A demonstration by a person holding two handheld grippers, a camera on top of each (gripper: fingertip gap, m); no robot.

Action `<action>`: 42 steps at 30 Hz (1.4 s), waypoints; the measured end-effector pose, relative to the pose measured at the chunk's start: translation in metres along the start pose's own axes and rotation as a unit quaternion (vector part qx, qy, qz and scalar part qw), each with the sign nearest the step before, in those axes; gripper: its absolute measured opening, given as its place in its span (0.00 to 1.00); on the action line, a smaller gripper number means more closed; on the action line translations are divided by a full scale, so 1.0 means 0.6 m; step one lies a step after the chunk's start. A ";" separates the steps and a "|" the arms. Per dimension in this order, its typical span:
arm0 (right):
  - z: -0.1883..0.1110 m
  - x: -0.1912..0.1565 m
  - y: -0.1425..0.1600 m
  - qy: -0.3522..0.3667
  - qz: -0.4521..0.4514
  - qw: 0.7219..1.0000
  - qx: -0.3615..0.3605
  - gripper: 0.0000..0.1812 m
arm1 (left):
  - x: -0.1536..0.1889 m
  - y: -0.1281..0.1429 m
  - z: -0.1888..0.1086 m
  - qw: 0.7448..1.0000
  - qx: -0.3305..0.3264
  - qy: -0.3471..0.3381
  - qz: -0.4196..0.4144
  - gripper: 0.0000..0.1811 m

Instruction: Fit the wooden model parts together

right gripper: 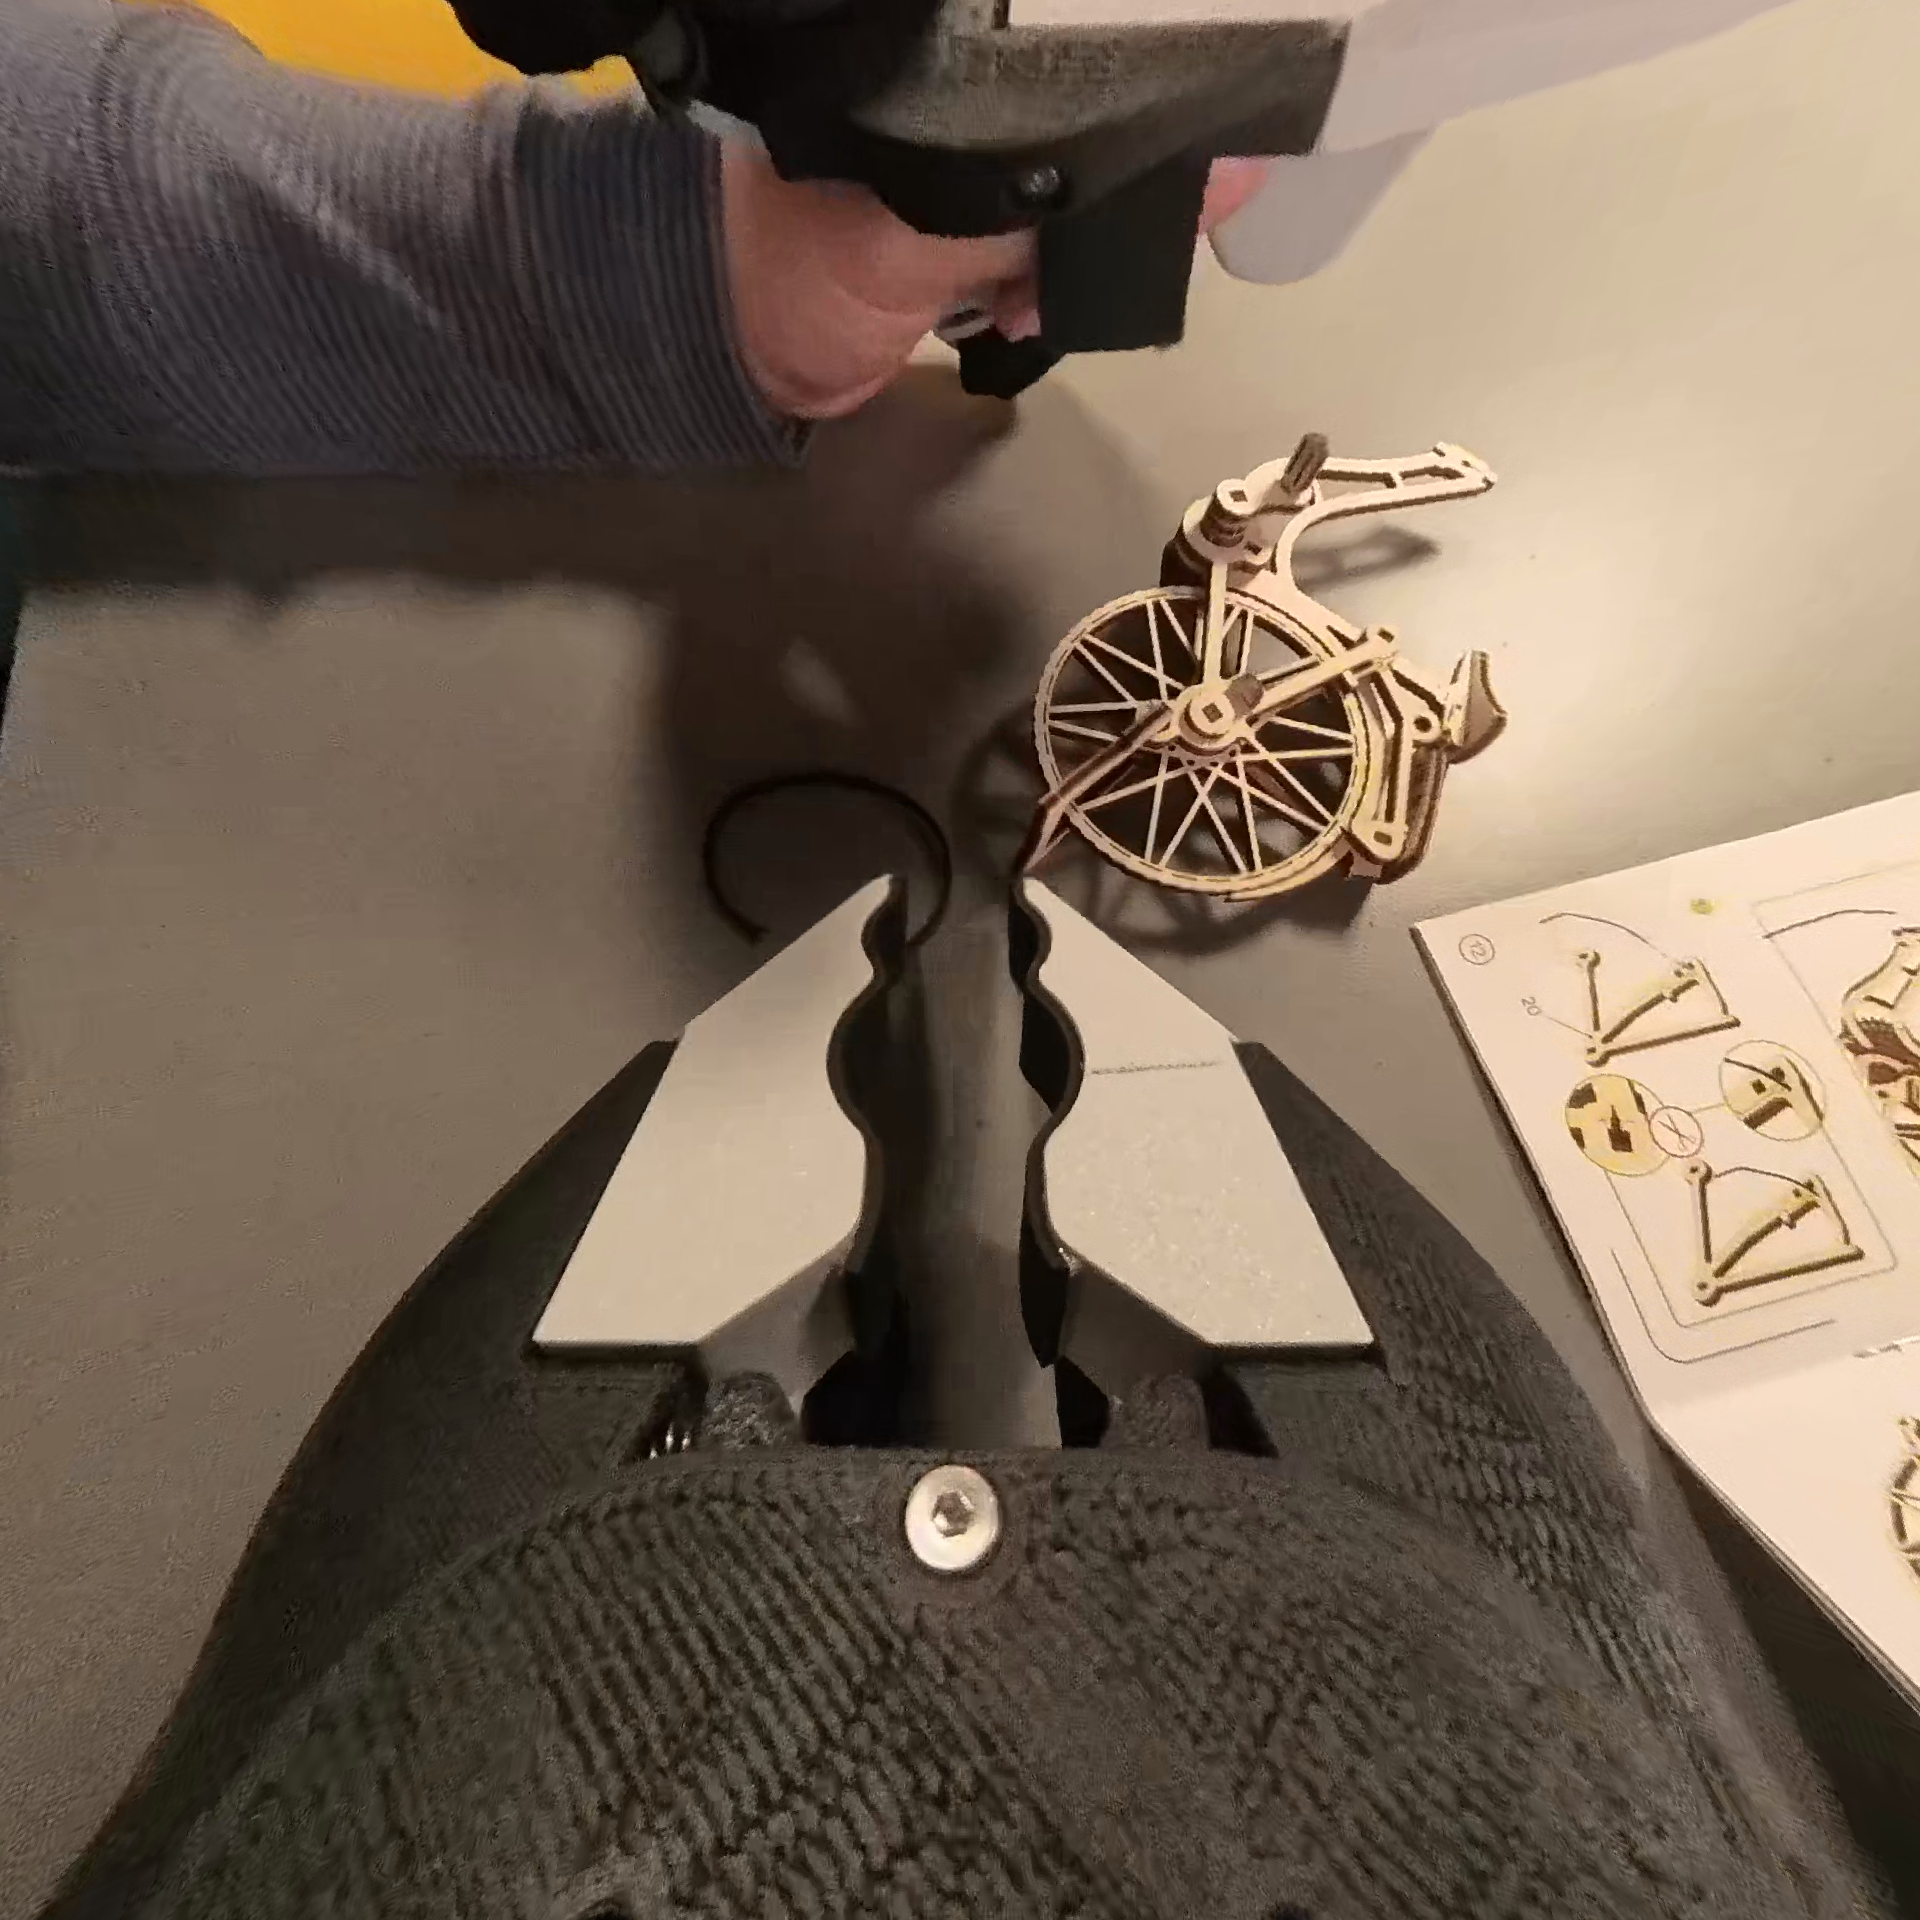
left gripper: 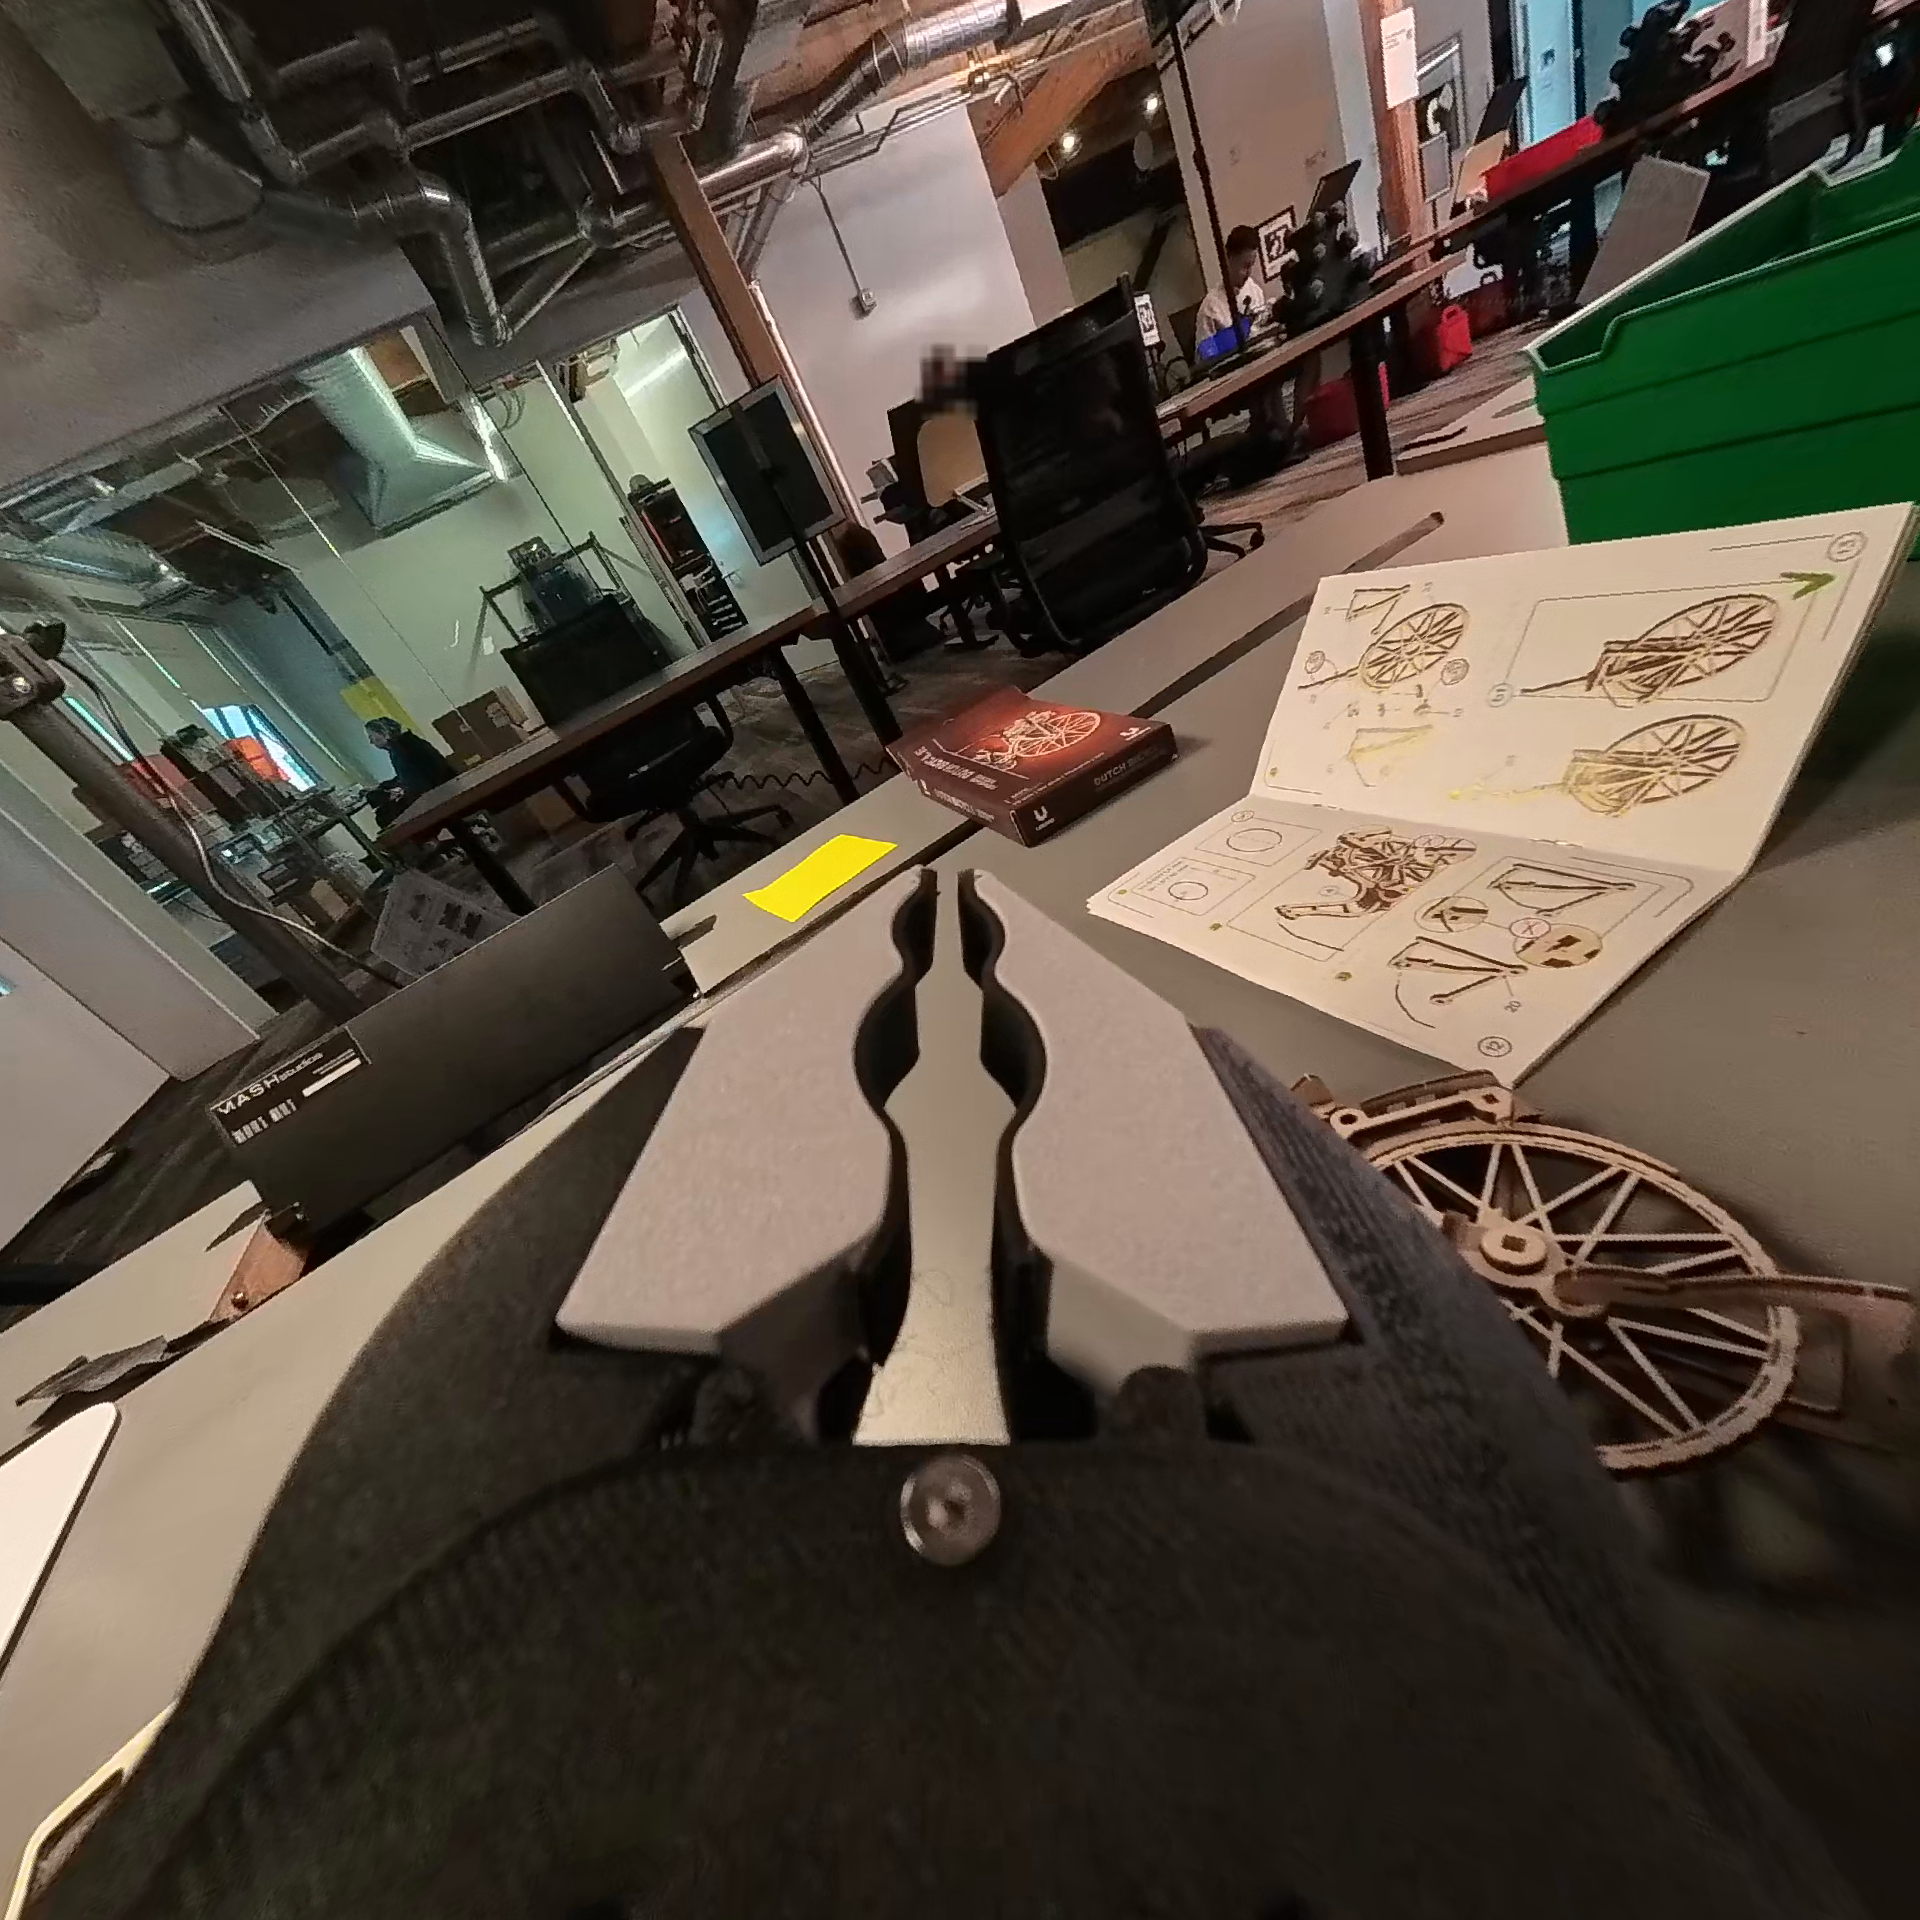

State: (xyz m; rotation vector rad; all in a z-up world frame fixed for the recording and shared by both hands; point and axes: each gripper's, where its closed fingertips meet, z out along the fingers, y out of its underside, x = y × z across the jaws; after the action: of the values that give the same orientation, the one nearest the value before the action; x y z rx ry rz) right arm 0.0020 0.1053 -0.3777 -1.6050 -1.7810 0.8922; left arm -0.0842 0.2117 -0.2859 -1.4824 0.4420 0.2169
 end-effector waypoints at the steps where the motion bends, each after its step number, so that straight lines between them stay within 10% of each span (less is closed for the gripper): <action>1: 0.003 0.001 0.004 0.005 -0.003 1.000 -0.009 0.11 | 0.000 0.000 0.000 1.000 0.000 0.000 0.001 0.02; 26: -0.005 -0.018 -0.028 0.030 -0.107 0.993 0.038 0.00 | -0.034 -0.030 -0.026 0.998 0.028 -0.033 -0.047 0.02; 32: -0.055 0.009 -0.067 0.105 -0.160 0.972 0.136 0.00 | 0.070 -0.092 -0.076 0.985 0.093 0.114 -0.093 0.07; 35: -0.076 0.017 -0.083 0.131 -0.167 0.960 0.182 0.00 | 0.162 -0.106 -0.114 0.950 0.110 0.272 -0.110 0.27; 42: -0.099 0.030 -0.089 0.167 -0.182 0.944 0.216 0.00 | 0.175 -0.071 -0.100 0.942 0.030 0.292 -0.162 0.30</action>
State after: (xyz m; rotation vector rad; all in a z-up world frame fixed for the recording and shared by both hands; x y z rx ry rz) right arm 0.0141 0.1263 -0.2993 -1.0299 -1.4505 0.7190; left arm 0.0189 0.1354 -0.2920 -1.5221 0.6581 -0.5101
